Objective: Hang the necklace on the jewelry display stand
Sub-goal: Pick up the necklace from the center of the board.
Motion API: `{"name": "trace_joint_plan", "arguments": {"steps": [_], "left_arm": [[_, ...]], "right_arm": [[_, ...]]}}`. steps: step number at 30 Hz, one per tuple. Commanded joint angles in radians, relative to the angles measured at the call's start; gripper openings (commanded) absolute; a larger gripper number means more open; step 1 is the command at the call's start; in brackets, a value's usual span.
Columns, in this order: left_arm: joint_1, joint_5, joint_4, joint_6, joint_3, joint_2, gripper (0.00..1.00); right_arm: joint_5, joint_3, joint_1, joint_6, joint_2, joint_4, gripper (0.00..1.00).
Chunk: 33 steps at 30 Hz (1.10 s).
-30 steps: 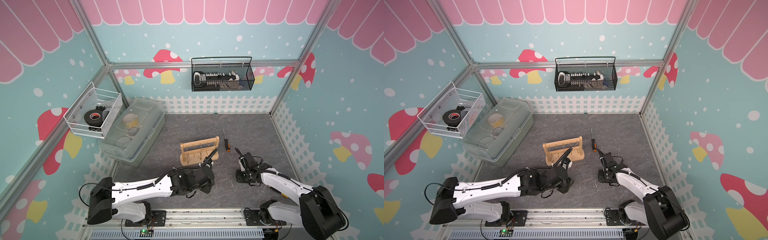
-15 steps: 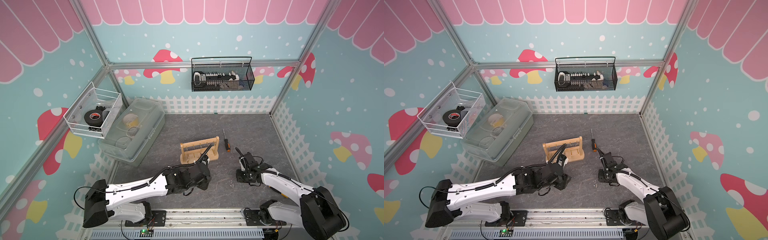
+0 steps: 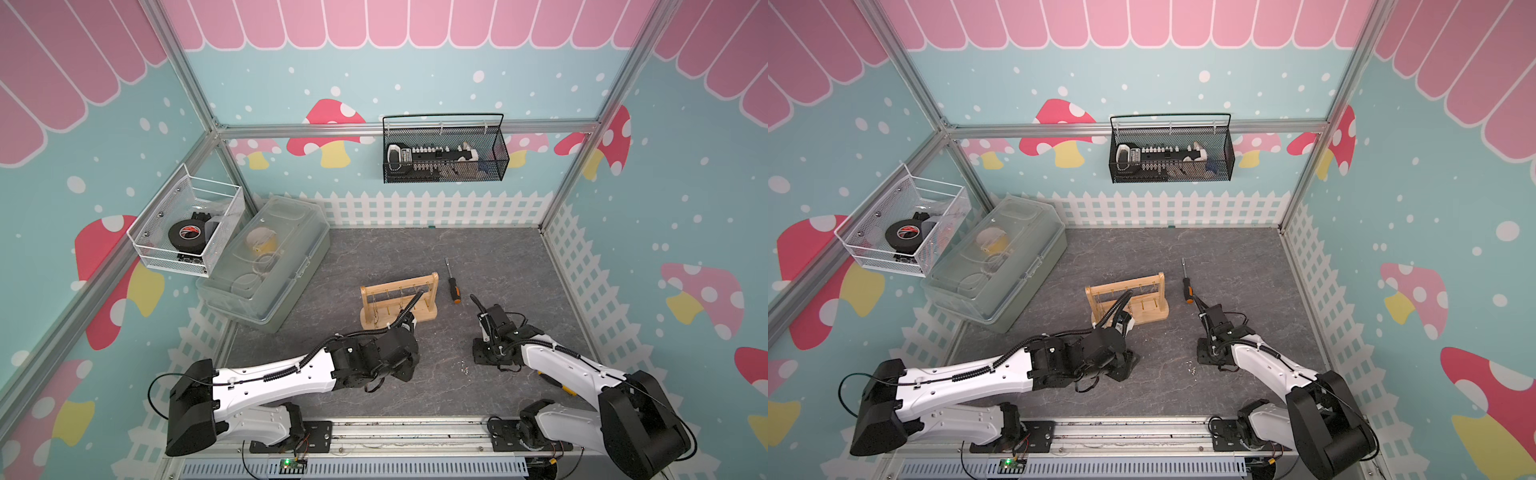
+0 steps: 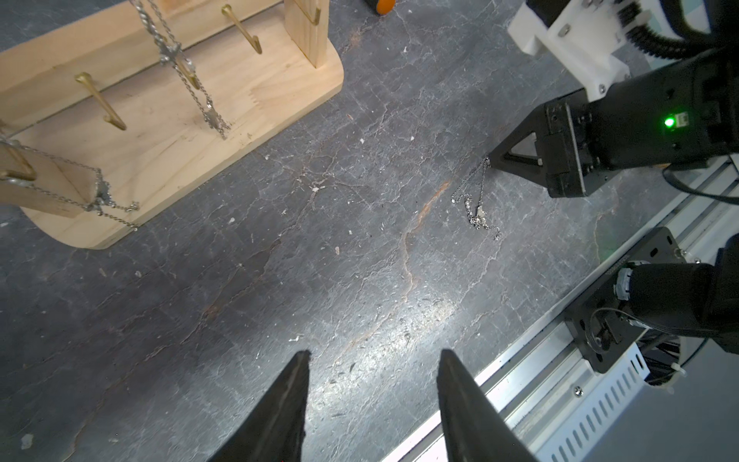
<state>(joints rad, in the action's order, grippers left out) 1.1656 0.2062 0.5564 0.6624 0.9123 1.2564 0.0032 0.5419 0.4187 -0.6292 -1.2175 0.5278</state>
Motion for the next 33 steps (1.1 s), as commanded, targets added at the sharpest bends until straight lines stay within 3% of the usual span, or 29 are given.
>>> {"name": "trace_joint_plan", "arguments": {"steps": [1, 8, 21, 33], "left_arm": [[-0.012, 0.017, 0.007, -0.006, -0.015, -0.035, 0.52], [-0.028, 0.013, 0.01, -0.012, -0.018, -0.039, 0.52], [-0.029, -0.003, -0.013, -0.019, 0.011, -0.001, 0.52], [-0.028, -0.05, -0.14, -0.143, 0.123, 0.061, 0.53]], "right_arm": [[0.006, -0.006, -0.006, -0.017, 0.002, 0.028, 0.08], [0.0, 0.02, -0.006, -0.023, 0.069, 0.045, 0.01], [0.019, 0.064, -0.006, 0.01, 0.15, 0.116, 0.0], [-0.027, 0.186, 0.0, 0.058, 0.274, 0.187, 0.0]]}}
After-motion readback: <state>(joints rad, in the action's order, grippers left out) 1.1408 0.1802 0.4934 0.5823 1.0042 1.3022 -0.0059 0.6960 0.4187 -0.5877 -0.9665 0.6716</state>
